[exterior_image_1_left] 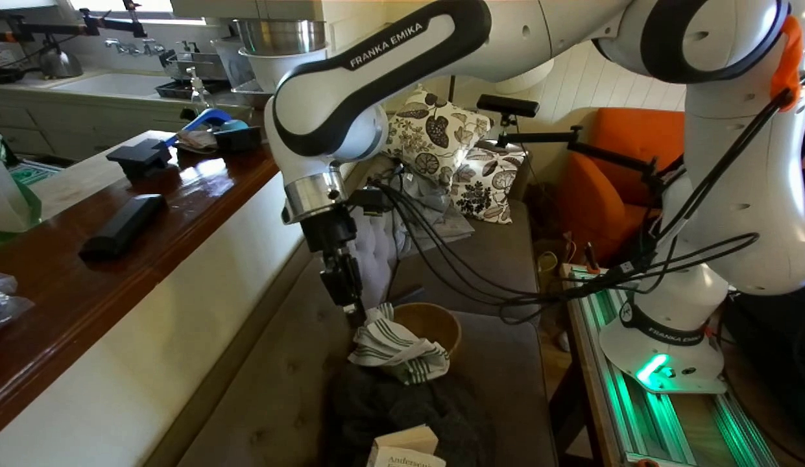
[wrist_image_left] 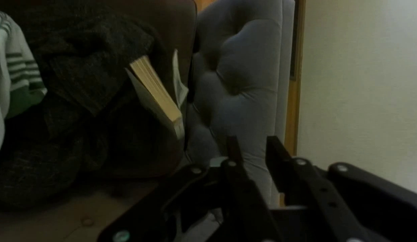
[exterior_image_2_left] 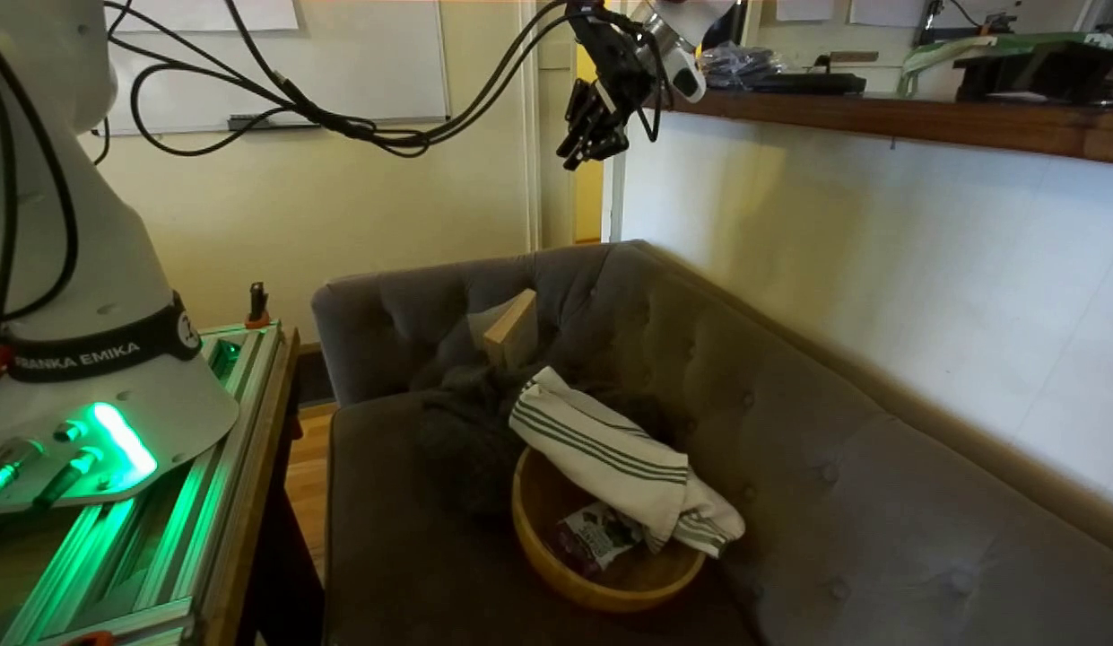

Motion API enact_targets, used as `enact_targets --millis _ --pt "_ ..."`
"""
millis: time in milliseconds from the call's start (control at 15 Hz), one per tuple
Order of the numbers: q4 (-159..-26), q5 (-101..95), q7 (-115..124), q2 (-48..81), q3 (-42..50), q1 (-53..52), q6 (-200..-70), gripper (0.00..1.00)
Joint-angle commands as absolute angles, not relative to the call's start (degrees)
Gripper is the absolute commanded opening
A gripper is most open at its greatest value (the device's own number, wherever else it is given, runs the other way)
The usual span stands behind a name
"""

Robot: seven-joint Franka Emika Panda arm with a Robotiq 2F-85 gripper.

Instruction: Put the book on the seat of the chair

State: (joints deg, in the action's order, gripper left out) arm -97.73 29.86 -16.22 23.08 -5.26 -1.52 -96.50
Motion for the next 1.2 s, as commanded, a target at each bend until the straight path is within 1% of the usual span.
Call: enact_targets --millis 0,267,467,600,667,733,800,867,1000,1067,1133 --pt "-102.5 36.5 -20.5 20.9 -6.6 0.0 -105.8 0.07" --pt "-105.5 39.4 -22.0 20.2 -6.2 0.5 -110.2 0.07" --pt "-112.0 44.8 -25.8 17.4 -6.5 0.8 -120.6 0.07" --pt "-114.8 39.9 -25.2 16.2 -5.1 -0.4 -124.4 0.07" --pt "-115.7 37.8 -23.6 16.1 -4.8 -0.6 -124.8 0.42" --pt "-115.9 36.5 -21.7 16.3 -4.6 -0.5 -123.8 0.53" --pt "-115.7 35.2 -20.1 16.8 -4.6 -0.3 -121.5 0.59" --pt "-113.4 37.5 -22.8 18.5 -5.5 0.5 -122.7 0.41" --pt "-114.3 36.5 -21.7 18.5 -5.5 0.5 -122.5 0.56" --pt "-114.4 36.4 -21.6 18.5 -5.5 0.5 -122.5 0.59" --pt "-114.5 36.4 -21.6 18.5 -5.5 0.5 -122.5 0.59"
